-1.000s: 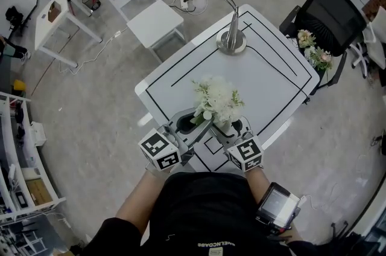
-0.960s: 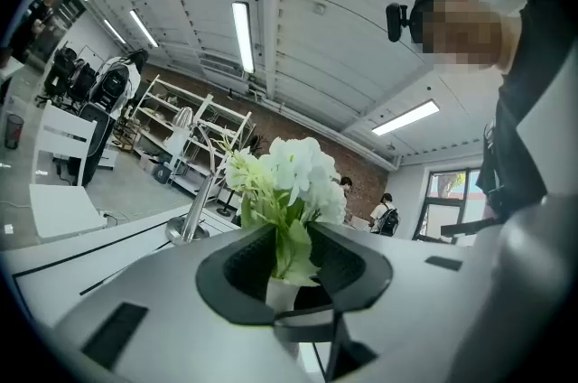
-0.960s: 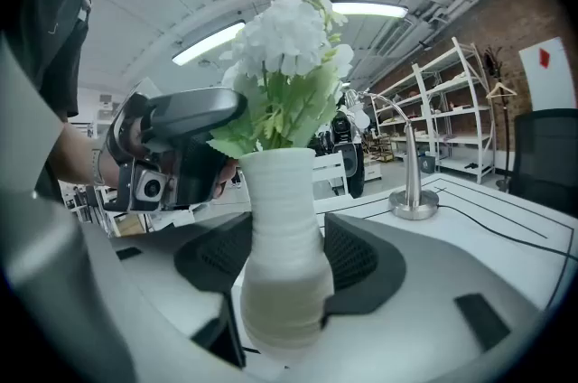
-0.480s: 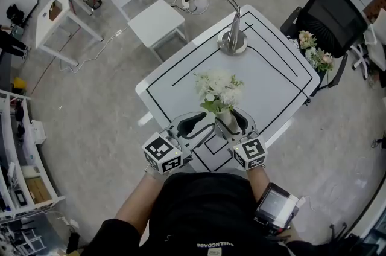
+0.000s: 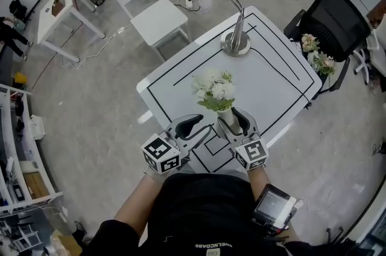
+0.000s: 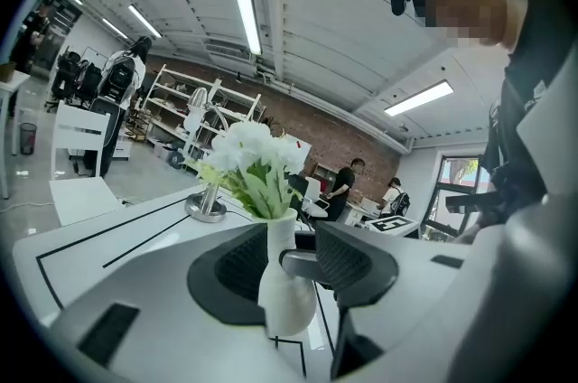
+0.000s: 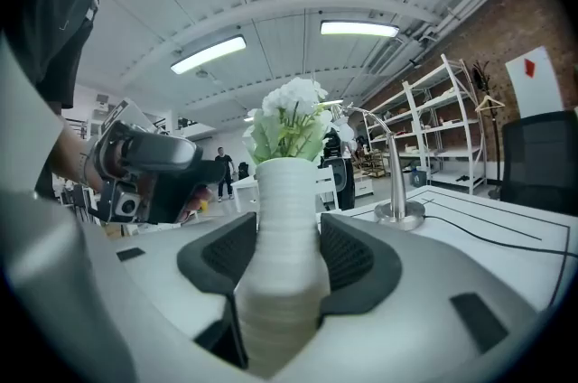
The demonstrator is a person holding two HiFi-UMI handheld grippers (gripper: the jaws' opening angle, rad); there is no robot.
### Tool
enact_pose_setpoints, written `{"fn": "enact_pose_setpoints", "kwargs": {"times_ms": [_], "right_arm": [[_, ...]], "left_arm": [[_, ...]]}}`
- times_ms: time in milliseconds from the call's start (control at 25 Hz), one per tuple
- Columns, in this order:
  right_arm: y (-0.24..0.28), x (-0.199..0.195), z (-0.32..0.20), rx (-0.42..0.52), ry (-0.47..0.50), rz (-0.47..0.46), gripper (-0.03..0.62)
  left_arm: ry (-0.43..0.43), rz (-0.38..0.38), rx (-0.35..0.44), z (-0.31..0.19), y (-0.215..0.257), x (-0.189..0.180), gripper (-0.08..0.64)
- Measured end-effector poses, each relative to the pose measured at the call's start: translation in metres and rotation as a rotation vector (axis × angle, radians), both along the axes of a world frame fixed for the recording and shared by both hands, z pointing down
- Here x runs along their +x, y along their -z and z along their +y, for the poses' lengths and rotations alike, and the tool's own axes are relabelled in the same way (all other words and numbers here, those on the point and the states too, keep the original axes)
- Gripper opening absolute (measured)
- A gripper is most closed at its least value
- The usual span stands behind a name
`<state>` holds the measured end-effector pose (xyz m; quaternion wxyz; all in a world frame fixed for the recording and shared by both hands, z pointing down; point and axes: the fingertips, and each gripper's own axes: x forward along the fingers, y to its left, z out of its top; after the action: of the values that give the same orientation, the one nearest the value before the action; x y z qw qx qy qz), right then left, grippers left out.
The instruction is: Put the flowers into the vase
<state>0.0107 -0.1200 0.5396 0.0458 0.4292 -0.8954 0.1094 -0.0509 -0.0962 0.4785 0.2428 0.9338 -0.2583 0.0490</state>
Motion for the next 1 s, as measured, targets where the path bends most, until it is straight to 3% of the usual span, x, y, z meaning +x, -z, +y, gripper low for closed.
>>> {"fn": "enact_pose_setpoints", "kwargs": {"times_ms": [280, 480, 720, 1000], "right_arm": [[0.003, -0.01, 0.007, 0.034, 0.077, -0.023, 0.231], [0.008, -0.018, 0.012, 0.052, 0.124, -0.018, 0.231], [0.0, -0.018, 0.006, 0.077, 0.154, 0.076, 0.228], [-0.022, -0.013, -0.006, 0.063, 0.132, 0.15, 0.227]], "left_arm": [[-0.028, -0.019, -0.035, -0.008, -0.022, 0.009, 0.179], [-0.084, 0.016, -0.018, -0.015, -0.018, 0.018, 0.203], [-0.144, -0.021, 0.029, -0.014, -0.022, 0.026, 0.202], [-0.148, -0.042, 0.006, -0.023, -0.038, 0.034, 0.203]]}}
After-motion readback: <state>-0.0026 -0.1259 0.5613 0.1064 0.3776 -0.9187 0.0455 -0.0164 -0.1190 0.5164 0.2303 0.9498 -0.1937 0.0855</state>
